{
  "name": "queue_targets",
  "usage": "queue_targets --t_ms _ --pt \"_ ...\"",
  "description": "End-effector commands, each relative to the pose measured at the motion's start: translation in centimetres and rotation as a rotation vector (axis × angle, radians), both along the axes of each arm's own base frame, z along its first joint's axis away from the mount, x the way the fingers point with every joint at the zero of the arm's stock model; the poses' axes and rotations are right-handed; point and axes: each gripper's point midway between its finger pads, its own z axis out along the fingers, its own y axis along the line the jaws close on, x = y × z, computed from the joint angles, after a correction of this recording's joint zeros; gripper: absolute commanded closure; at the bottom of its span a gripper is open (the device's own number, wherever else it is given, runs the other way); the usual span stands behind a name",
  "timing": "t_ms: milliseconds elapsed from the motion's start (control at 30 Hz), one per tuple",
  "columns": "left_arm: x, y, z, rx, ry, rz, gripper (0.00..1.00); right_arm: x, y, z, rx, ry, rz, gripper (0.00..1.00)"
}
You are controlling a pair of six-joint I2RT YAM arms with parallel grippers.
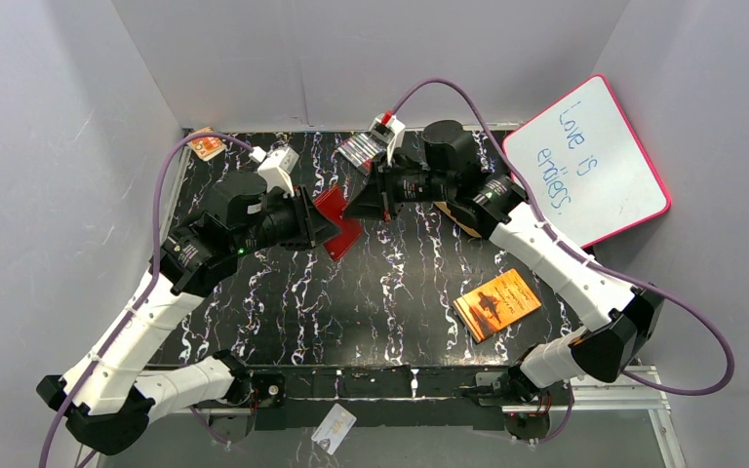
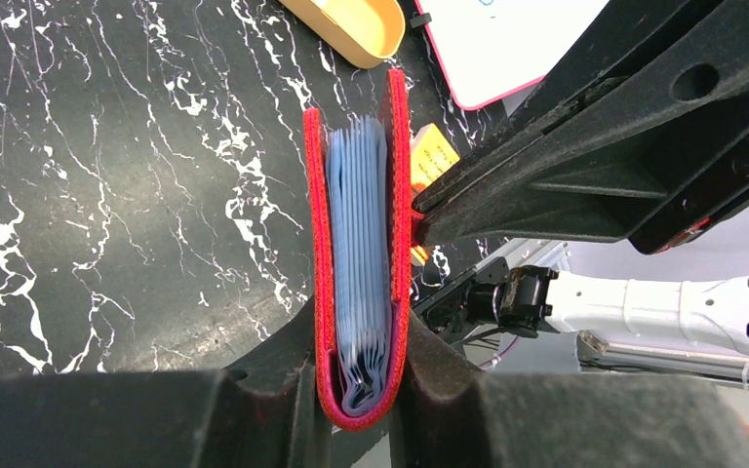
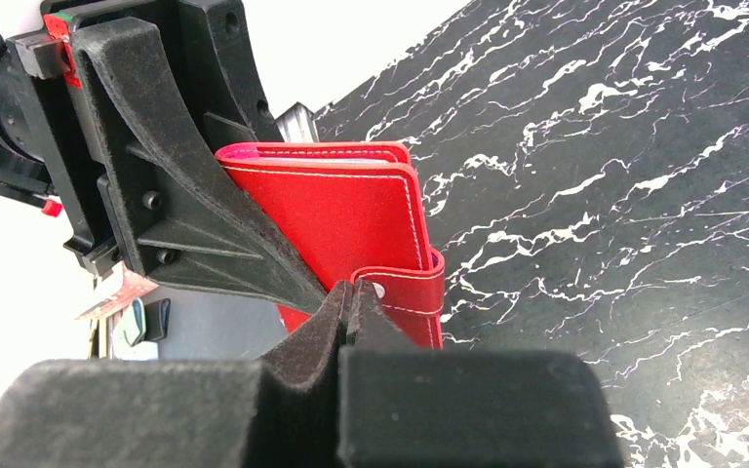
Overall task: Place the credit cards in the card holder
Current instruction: Close the card holder at the center of the board.
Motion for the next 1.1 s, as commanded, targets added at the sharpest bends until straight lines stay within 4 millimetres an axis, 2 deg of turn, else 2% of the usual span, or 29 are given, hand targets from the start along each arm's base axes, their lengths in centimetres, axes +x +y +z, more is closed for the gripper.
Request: queue_targets --t_ms 0,400,700,933,1067 --pt "0.0 -0.6 2.6 -0.052 -0.067 -0.028 1.00 -1.2 0.6 1.0 0.028 -0.010 0.077 1.00" --pt "0.0 -0.4 2.9 -0.059 -0.076 -0.020 1.00 -1.0 0.5 0.2 -0.001 -0.002 0.067 1.00" --pt "-0.5 -1.2 3.3 -0.094 -0.079 -0.070 1.00 -0.9 1.0 0.6 0.030 0.009 0.067 1.00" --pt "-0.6 -1.2 2.8 -0.088 -0.073 -0.075 1.00 -0.9 1.2 1.4 0.077 0.013 0.063 1.00" --pt "-0.7 -1.3 3.0 -0.093 -0.079 -0.081 1.00 -0.8 1.4 0.9 0.069 0.028 0.062 1.00"
